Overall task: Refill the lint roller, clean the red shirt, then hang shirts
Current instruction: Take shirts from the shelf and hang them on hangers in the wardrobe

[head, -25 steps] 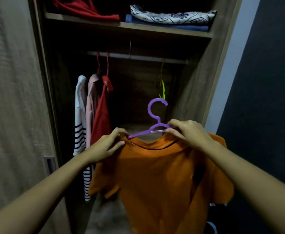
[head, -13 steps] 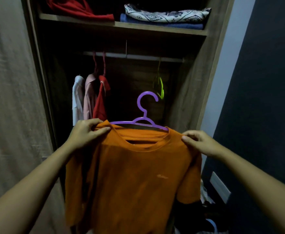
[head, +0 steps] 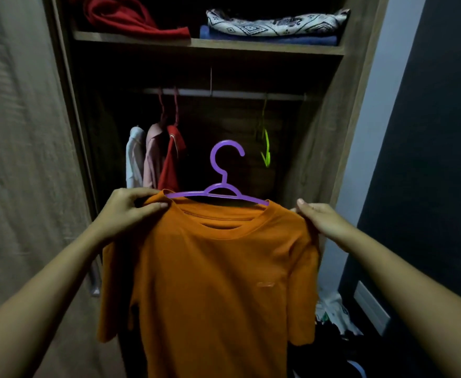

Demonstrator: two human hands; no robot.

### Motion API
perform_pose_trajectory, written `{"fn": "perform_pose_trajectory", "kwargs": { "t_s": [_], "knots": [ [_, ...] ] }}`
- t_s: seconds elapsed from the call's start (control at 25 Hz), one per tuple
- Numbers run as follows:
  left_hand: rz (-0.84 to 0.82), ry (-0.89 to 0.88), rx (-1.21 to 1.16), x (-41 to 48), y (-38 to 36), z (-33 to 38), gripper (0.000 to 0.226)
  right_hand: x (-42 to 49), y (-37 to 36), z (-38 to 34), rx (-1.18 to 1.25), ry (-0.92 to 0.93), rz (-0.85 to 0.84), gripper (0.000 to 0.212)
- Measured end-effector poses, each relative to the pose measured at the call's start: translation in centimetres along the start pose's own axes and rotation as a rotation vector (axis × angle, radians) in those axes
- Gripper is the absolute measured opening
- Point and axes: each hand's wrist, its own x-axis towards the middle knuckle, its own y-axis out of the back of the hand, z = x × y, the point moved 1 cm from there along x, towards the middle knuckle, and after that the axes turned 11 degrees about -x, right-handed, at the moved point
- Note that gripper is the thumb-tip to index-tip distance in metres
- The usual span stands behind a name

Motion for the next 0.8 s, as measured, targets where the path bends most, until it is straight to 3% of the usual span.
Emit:
{"fn": "perform_pose_trajectory", "kwargs": {
  "t_s": [0.12, 0.2, 0.28, 0.4, 0.48, 0.64, 0.8],
  "knots": [
    [0.081, 0.078, 0.016, 0.0, 0.8, 1.1, 0.032, 0.1, -1.1, -1.3, -0.177, 0.229, 0.132, 0.037],
    [0.154, 0.141, 0.182, -0.2, 0.9, 1.9, 0.021, 0.2, -2.4, -3.2, -0.208, 0.404, 0.289, 0.033],
    [0.236, 0.204, 0.378, -0.4, 0.3, 3.5, 0.027, 0.6, -4.4, -5.9, -0.102, 0.45, 0.244, 0.024],
    [0.255, 0.304, 0.508, -0.6, -2.1, 6.2, 0.028, 1.7, -7.8, -9.9, 0.312, 0.195, -0.143, 0.031],
    [0.233, 0.357, 0.555, -0.4, -4.2, 6.8, 0.029, 3.1, -9.5, -11.2, 0.523, 0.017, -0.257, 0.036],
    [0.155, 0.363, 0.578, 0.6, -7.2, 6.4, 0.034, 7.0, -10.6, -11.4, 0.774, -0.17, -0.197, 0.019],
    [0.151, 0.177, 0.404, 1.1, -8.3, 4.8, 0.05, 11.3, -9.6, -12.1, 0.685, -0.091, -0.106, 0.02]
  ]
}}
